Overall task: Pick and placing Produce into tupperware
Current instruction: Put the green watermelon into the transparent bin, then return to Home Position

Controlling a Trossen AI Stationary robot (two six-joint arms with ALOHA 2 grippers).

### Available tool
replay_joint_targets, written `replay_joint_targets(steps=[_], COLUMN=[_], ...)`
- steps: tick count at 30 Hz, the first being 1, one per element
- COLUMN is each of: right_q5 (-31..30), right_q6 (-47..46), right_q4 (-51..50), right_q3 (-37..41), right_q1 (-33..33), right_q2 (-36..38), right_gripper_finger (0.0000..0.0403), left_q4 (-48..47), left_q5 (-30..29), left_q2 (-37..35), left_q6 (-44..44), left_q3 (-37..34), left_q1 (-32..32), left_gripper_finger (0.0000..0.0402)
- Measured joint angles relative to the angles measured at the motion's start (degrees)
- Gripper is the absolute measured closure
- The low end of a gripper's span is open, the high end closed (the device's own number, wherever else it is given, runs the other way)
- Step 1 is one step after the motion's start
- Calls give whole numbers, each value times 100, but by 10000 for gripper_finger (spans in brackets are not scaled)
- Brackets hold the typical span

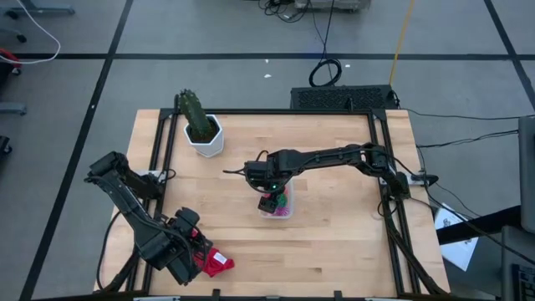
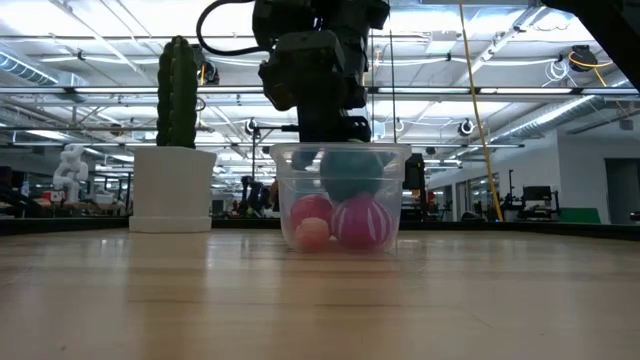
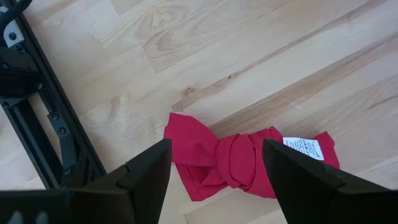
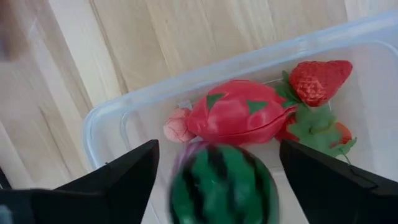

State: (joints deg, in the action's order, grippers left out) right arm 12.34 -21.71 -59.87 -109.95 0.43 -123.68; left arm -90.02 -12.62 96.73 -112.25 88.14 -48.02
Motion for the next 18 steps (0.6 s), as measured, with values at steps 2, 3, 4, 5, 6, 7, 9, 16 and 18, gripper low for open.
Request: replay_joint_targets(steps=[2,3,4,5,6,7,9,16,18], right_q5=[2,0,0,0,0,0,1,520,547], right_q6=[-3,-5,-5,-5,-10,-30,-126,-236,-303], right_q4=[1,1,3,1,3,3,4,25,10], right_q3=[0,0,0,0,0,0,0,-2,0], right_q1=[-2,-2,0,-2,0,0,-2,-9,-7], right_q2=[0,0,0,0,0,0,0,63,144], right_gripper_finger=[61,56,52,50,49,49,50,49,49], left_q4=[0,0,0,0,0,0,0,1,0], left_q5=[0,0,0,0,0,0,0,-54,-94], left_q2=[0,0,0,0,0,0,0,0,0], left_q6=[-2,-4,-7,-8,-9,-7,-9,-7,-7], left_q3=[0,0,0,0,0,0,0,0,0], left_q1=[1,-1,-1,1,-1,-1,-1,-1,-1], left_gripper_finger=[149,149,149,149,149,149,149,149,149])
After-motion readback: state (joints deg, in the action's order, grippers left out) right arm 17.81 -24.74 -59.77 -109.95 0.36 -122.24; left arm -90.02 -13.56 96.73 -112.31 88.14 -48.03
